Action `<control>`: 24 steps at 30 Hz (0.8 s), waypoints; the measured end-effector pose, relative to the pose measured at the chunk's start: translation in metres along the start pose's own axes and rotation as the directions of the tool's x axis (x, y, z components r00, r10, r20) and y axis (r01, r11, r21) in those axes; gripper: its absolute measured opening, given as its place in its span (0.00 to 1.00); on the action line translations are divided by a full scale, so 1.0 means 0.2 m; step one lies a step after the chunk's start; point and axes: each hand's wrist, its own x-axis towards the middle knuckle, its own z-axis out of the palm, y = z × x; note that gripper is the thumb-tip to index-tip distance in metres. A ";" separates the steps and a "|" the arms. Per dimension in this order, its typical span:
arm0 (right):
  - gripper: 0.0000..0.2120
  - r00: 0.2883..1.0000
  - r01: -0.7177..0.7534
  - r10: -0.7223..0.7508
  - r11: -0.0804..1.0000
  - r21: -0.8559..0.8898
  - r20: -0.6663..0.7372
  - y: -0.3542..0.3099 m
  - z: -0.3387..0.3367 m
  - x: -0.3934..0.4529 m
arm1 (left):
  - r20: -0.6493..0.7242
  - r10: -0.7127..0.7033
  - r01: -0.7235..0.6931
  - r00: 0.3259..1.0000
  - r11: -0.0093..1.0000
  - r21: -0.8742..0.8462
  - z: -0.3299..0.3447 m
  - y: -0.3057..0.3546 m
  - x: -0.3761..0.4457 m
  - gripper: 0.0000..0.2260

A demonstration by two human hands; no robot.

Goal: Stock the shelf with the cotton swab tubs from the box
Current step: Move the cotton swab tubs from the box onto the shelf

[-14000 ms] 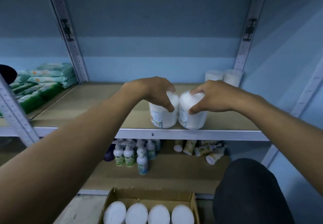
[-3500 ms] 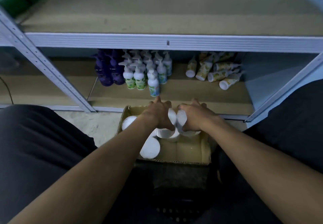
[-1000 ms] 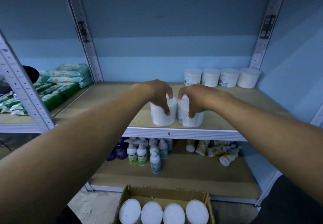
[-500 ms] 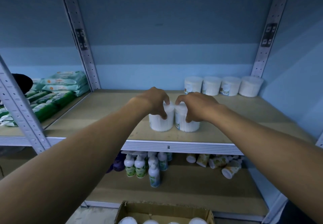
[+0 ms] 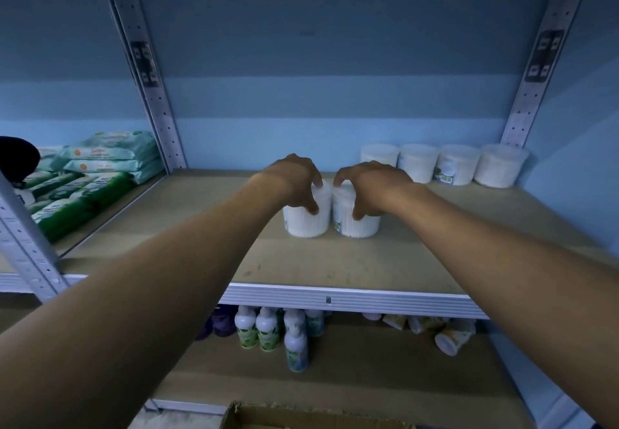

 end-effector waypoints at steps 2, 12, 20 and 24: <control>0.35 1.000 0.002 -0.002 1.000 0.001 -0.003 0.00 0.00 0.05 | 0.002 -0.016 0.016 1.000 1.000 -0.005 0.00 -0.02 0.04 0.28; 0.36 0.999 0.028 -0.027 1.000 0.009 -0.032 0.02 0.02 0.28 | -0.031 -0.023 0.022 0.999 0.999 -0.029 0.02 -0.10 0.24 0.28; 0.35 0.995 0.061 -0.059 0.998 0.018 -0.087 0.05 0.05 0.47 | -0.062 -0.026 0.023 0.998 0.999 -0.041 0.04 -0.16 0.42 0.27; 0.35 0.993 0.064 -0.064 0.998 -0.002 -0.102 0.04 0.04 0.54 | -0.067 -0.024 0.021 0.997 0.999 -0.047 0.04 -0.19 0.50 0.27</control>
